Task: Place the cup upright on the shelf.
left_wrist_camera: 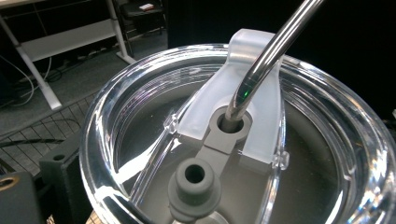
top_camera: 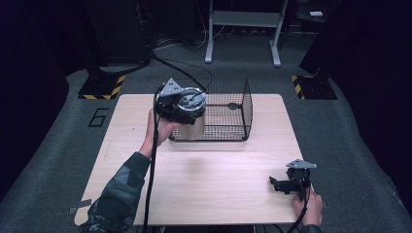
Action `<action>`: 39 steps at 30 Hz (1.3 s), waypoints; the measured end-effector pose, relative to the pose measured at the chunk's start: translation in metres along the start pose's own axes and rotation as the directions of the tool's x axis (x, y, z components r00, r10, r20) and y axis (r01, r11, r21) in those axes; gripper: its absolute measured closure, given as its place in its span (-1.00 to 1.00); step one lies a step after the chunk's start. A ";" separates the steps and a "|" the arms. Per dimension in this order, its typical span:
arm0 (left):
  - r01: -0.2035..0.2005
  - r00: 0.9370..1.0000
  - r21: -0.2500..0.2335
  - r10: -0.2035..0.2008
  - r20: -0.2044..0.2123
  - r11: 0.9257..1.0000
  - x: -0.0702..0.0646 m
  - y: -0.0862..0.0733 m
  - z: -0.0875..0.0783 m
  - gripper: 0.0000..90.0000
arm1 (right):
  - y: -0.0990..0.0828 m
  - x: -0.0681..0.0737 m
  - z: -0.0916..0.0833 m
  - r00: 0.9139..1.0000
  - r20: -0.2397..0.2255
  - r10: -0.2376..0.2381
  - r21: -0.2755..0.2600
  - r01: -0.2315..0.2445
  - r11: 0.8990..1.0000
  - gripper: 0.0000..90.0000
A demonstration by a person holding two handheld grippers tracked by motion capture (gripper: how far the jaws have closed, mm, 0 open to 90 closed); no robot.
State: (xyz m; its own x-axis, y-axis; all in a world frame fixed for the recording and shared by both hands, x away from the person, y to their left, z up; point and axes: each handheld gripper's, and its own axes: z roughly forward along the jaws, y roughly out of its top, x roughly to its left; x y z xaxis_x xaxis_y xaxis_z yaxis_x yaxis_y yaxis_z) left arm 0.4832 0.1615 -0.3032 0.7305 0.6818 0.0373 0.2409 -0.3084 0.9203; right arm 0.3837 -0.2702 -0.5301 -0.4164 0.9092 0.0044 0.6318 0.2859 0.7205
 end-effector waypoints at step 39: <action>0.022 0.995 0.021 -0.020 -0.102 1.000 0.025 0.022 0.059 -0.92 | 0.000 0.000 0.000 1.000 -0.002 0.005 -0.001 -0.005 1.000 -1.00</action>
State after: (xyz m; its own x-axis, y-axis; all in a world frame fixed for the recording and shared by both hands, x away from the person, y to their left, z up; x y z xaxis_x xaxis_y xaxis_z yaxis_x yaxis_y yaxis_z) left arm 0.5444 0.1326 -0.3051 0.6565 0.7520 0.0587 0.2703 -0.3072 0.9125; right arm 0.3839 -0.2699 -0.5300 -0.4147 0.9099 0.0093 0.6331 0.2812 0.7212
